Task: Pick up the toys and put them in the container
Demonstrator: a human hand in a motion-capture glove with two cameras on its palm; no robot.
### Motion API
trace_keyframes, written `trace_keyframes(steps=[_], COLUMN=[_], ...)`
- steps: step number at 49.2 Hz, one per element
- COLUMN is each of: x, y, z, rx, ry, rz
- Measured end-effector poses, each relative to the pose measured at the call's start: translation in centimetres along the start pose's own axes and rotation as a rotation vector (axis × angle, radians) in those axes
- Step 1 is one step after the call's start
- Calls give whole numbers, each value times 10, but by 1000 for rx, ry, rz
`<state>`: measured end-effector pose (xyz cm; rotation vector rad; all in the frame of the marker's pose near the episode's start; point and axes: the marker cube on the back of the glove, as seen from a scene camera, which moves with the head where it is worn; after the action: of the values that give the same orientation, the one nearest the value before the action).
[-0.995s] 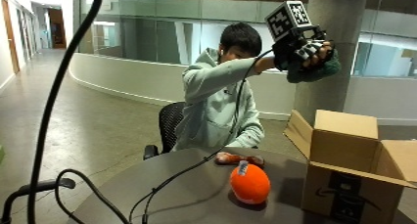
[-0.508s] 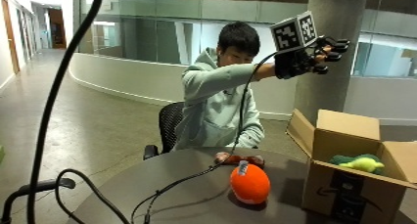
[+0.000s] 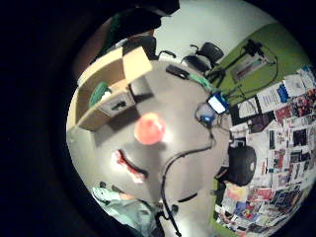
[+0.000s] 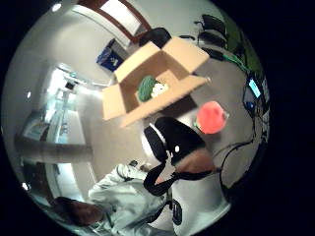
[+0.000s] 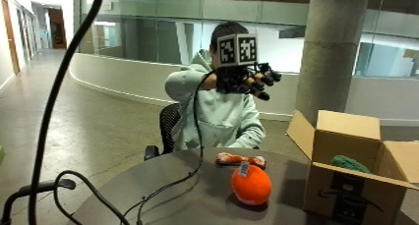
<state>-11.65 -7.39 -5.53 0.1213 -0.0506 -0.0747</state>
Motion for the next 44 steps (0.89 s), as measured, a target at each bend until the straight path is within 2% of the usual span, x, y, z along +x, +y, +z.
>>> trace_keyframes(steps=[4, 11, 19, 25, 35, 44], x=[24, 58, 48, 45, 48, 30], y=[4, 2, 11, 5, -6, 0], z=[34, 100, 183, 223, 249, 246], rx=[-43, -101, -238, -285, -278, -182], ry=[-16, -67, -119, -106, -78, -20], rz=[35, 3, 56, 31, 21, -20])
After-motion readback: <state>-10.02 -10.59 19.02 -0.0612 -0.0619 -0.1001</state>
